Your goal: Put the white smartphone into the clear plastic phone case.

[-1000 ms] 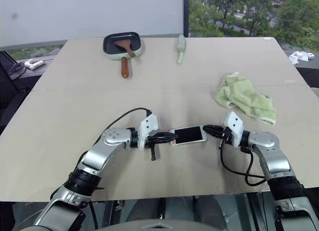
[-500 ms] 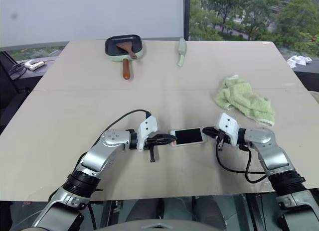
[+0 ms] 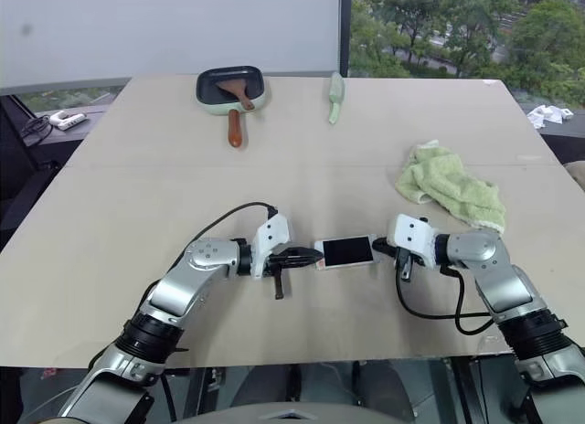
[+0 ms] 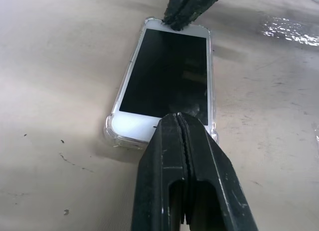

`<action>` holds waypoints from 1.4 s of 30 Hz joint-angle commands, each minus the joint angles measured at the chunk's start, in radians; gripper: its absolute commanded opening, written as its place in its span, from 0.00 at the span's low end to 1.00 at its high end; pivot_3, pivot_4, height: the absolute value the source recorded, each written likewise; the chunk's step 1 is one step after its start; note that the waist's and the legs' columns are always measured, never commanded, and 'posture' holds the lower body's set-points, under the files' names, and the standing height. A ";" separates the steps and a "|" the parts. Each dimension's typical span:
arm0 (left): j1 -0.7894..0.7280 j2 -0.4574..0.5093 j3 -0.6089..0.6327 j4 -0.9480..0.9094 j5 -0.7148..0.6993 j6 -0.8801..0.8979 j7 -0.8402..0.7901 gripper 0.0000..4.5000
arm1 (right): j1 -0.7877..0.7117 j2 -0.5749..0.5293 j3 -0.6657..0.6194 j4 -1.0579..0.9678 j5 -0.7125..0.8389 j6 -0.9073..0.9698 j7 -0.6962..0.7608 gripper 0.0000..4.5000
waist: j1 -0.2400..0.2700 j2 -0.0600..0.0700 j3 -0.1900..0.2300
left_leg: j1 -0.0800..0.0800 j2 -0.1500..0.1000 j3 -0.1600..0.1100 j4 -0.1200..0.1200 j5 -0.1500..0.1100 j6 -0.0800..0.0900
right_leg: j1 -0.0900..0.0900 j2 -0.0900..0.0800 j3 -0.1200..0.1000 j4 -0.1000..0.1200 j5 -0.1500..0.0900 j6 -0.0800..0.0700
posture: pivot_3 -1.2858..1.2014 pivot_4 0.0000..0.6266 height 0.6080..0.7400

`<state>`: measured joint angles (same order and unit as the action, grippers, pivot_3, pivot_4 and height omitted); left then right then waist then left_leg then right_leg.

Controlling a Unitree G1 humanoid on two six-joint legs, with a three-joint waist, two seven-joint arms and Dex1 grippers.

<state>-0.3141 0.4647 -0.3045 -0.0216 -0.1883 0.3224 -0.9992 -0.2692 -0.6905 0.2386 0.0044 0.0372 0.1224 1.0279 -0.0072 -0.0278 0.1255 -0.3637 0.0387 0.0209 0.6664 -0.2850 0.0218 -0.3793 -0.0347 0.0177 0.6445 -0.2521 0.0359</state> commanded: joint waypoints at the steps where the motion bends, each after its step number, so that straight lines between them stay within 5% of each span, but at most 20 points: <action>1: 0.001 -0.004 0.005 -0.012 -0.005 -0.002 0.002 0.00 | 0.078 -0.022 0.109 0.023 -0.043 0.101 0.072 0.02 | 0.002 0.000 0.000 | 0.000 0.000 0.000 0.000 0.000 0.000 | 0.000 0.000 0.000 -0.001 0.000 0.000 | 0.52 0.24 1.00; 6: -0.001 -0.016 0.031 -0.014 -0.019 0.001 0.023 0.00 | 0.085 -0.021 0.062 -0.005 0.008 0.146 0.066 0.02 | 0.005 0.000 0.000 | -0.001 0.000 0.000 -0.002 0.000 0.001 | 0.000 -0.001 0.000 -0.002 0.000 0.000 | 0.52 0.24 1.00; 16: 0.069 -0.043 0.200 -0.191 -0.167 -0.044 0.060 0.00 | 0.113 0.019 -0.216 -0.185 0.365 0.262 0.080 0.99 | 0.021 0.011 0.009 | -0.027 0.000 -0.005 -0.001 -0.001 0.001 | -0.023 0.000 -0.002 -0.002 0.002 0.004 | 0.52 0.24 1.00; 25: 0.392 0.139 0.418 -0.358 -0.292 -0.010 0.005 0.00 | 0.326 -0.044 -0.432 -0.215 0.455 0.192 0.108 0.99 | 0.021 0.017 0.019 | -0.034 -0.001 -0.002 0.001 -0.001 0.001 | -0.032 0.001 -0.002 0.000 0.003 0.004 | 0.52 0.24 1.00; 28: 0.481 0.180 0.463 -0.376 -0.305 -0.017 -0.010 0.18 | 0.378 -0.067 -0.462 -0.167 0.433 0.124 0.129 1.00 | 0.022 0.016 0.022 | -0.034 -0.001 -0.001 0.002 -0.001 0.001 | -0.032 0.001 -0.001 0.000 0.002 0.004 | 0.52 0.24 1.00; 36: 0.563 0.207 0.500 -0.357 -0.258 -0.101 0.002 0.99 | 0.447 -0.097 -0.509 -0.072 0.421 0.018 0.166 1.00 | 0.020 0.015 0.023 | -0.030 -0.001 0.001 0.005 0.000 0.001 | -0.030 0.002 0.002 0.002 0.001 0.001 | 0.52 0.24 1.00; 42: 0.586 0.210 0.498 -0.367 -0.253 -0.116 0.006 1.00 | 0.456 -0.092 -0.521 -0.065 0.427 0.003 0.164 1.00 | 0.019 0.016 0.023 | -0.031 -0.001 0.001 0.004 0.000 0.001 | -0.030 0.003 0.002 0.002 0.003 0.004 | 0.52 0.24 1.00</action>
<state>0.2712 0.6675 0.1818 -0.3585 -0.4352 0.2273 -0.9979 0.1815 -0.7719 -0.2481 -0.0508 0.4521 0.1457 1.1891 0.0118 -0.0122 0.1485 -0.3943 0.0377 0.0219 0.6704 -0.2854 0.0230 -0.4090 -0.0316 0.0193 0.6463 -0.2492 0.0401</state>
